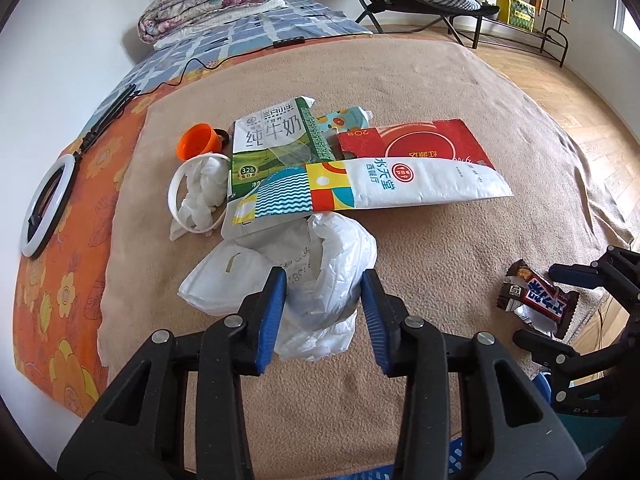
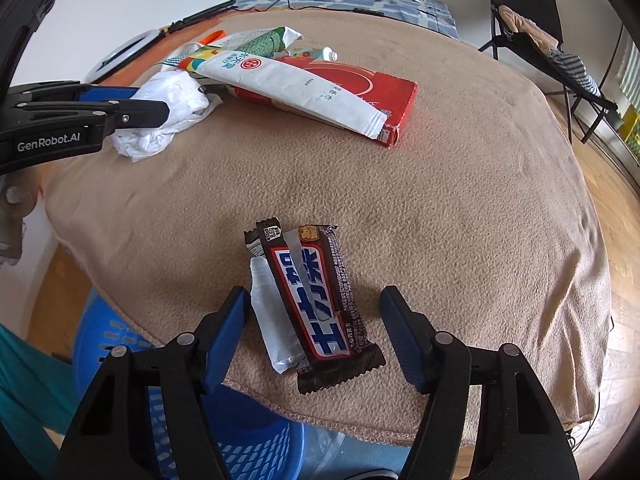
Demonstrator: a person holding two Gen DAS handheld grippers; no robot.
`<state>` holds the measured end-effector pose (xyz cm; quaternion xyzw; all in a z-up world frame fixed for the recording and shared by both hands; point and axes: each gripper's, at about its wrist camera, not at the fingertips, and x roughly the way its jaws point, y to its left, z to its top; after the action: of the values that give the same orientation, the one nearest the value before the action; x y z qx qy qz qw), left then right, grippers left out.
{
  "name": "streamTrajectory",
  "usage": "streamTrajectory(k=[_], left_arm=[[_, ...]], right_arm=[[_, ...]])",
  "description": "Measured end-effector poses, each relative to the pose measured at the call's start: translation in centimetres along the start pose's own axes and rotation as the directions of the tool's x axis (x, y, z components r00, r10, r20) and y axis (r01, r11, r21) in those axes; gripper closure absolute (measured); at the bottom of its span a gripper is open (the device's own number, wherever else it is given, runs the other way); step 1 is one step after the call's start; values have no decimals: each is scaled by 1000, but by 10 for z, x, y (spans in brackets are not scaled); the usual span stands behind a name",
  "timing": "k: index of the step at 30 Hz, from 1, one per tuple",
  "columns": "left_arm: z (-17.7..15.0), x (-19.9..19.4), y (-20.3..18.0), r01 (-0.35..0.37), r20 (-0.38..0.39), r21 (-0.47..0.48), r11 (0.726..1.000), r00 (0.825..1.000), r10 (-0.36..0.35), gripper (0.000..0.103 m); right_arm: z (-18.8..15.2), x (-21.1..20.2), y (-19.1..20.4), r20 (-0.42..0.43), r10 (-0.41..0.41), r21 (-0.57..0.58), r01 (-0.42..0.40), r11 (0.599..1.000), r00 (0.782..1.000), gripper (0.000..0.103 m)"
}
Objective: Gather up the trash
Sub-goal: 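Grasp the chocolate bar wrapper with the right tool while the left tool grasps the white plastic bag, then carry both items over the blue basket and open both tools to drop them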
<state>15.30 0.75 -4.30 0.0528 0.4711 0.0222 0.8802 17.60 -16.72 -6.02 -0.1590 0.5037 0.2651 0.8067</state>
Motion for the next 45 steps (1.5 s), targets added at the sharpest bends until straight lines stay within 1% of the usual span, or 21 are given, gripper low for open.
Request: streamTrajectory(k=[2, 5, 6, 8, 9, 10, 11, 13, 18, 21, 26, 31, 39, 45], left_arm=[[0, -1, 2, 8, 1, -5, 1000, 1000, -8, 68], [-1, -5, 5, 25, 6, -19, 1000, 1000, -25, 78], [-1, -6, 6, 33, 8, -25, 999, 999, -33, 82], [-1, -11, 7, 49, 11, -36, 998, 999, -49, 86], [-2, -13, 8, 64, 12, -44, 997, 998, -64, 92], [-3, -15, 10, 79, 10, -54, 995, 997, -78, 93], [-4, -17, 11, 89, 10, -65, 994, 996, -89, 94], [-6, -20, 14, 113, 11, -81, 990, 994, -112, 94], [-14, -34, 20, 150, 26, -107, 983, 989, -148, 94], [-17, -43, 26, 162, 42, -121, 979, 987, -158, 94], [-20, -57, 31, 162, 69, -122, 979, 986, -155, 94], [-23, -69, 31, 192, 87, -132, 972, 980, -181, 94], [-38, -93, 15, 240, 103, -107, 965, 968, -229, 94], [-63, -107, -7, 269, 87, -66, 961, 961, -263, 94]], right_arm=[[0, 0, 0, 1, 0, -1, 0, 1000, 1000, 37], [1, 0, -1, 5, -4, -3, 4, 1000, 1000, 44], [2, 0, -1, 6, -4, -3, 4, 1000, 1000, 46], [2, 0, -3, 10, -1, 3, 1, 1000, 1000, 55], [2, -1, -4, 12, 1, 7, -1, 1000, 1000, 60], [3, -2, -5, 14, 8, 13, -9, 1000, 1000, 66], [3, -3, -6, 16, 18, 20, -18, 1000, 1000, 69], [3, -3, -8, 20, 35, 34, -36, 999, 999, 78], [4, -7, -11, 37, 69, 59, -72, 996, 997, 86], [3, -12, -11, 53, 81, 63, -84, 994, 995, 88], [5, -19, -12, 84, 92, 78, -99, 992, 992, 89], [7, -31, -12, 117, 106, 91, -118, 989, 987, 89], [1, -54, -8, 156, 143, 98, -159, 982, 977, 89], [-14, -69, 1, 160, 176, 86, -191, 978, 971, 89]])
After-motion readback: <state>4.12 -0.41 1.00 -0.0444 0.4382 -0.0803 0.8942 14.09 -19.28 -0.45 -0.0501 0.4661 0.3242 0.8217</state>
